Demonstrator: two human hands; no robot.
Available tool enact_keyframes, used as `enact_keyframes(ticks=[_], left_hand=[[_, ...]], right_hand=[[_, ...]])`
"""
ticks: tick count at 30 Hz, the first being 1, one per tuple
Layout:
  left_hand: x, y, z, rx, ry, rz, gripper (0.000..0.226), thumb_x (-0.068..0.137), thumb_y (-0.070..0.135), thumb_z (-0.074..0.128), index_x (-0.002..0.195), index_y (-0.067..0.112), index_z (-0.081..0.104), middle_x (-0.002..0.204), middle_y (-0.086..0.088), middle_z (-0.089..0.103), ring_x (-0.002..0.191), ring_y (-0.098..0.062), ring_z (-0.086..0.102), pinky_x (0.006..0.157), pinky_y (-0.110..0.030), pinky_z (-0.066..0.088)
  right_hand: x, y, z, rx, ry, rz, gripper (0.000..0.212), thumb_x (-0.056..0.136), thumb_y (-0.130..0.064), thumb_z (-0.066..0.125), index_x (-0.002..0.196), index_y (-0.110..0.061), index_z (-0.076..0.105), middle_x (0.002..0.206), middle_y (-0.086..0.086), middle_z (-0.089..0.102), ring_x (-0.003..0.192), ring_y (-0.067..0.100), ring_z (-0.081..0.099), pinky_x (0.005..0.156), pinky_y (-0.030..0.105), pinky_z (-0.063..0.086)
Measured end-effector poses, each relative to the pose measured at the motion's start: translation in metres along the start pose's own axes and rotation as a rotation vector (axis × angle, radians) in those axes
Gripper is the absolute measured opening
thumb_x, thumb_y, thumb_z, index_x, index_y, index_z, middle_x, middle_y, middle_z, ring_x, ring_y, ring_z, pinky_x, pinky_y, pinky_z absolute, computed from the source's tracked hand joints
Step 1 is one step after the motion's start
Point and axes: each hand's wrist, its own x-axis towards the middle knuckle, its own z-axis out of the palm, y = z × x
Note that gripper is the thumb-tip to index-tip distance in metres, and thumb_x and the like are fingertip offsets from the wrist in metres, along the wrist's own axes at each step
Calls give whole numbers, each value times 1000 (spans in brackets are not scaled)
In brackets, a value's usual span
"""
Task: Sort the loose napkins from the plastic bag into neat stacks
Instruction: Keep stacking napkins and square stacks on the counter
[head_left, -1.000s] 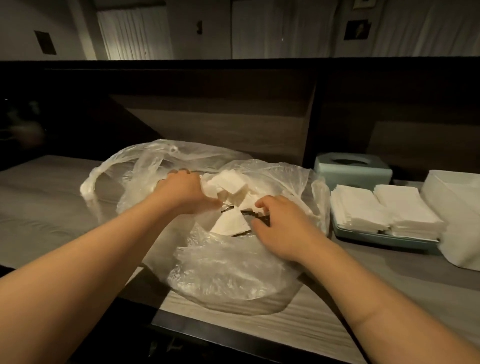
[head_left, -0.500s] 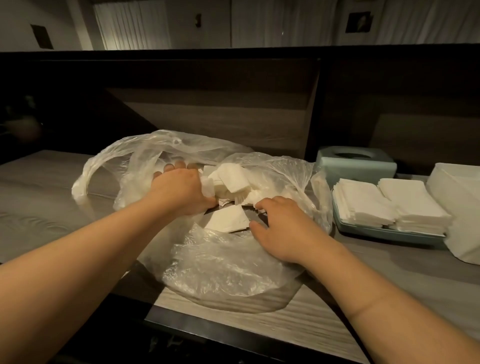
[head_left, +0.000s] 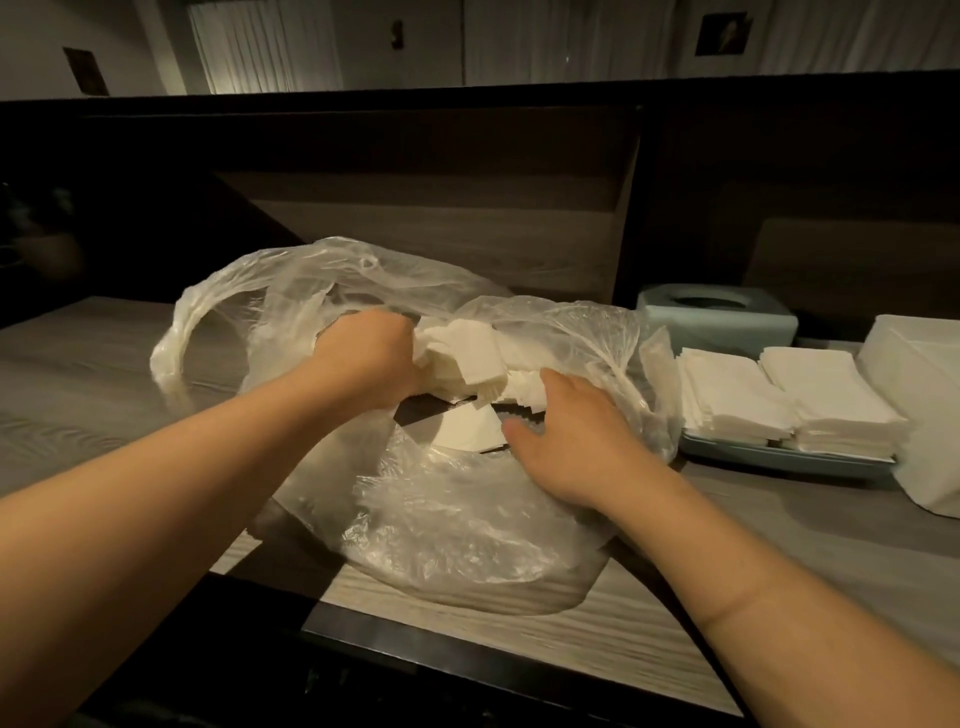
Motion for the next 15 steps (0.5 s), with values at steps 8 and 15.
enact_keyframes(ticks=[8, 15], left_hand=[[-35, 31, -23, -241, -53, 230, 51, 85, 54, 69, 129, 27, 64, 116, -1, 72, 100, -23, 64, 84, -34, 53], [-26, 45, -26, -664, 8, 119, 35, 102, 50, 54, 122, 27, 71, 117, 5, 72, 101, -14, 66, 87, -32, 52]], right_hand=[[-2, -6, -18, 360, 233, -59, 55, 105, -39, 47, 156, -23, 34, 156, 1, 41, 141, 16, 40, 116, 35, 34], [-3, 2, -21, 249, 188, -23, 50, 99, -29, 59, 147, -24, 46, 147, -1, 44, 128, 13, 50, 103, 22, 37]])
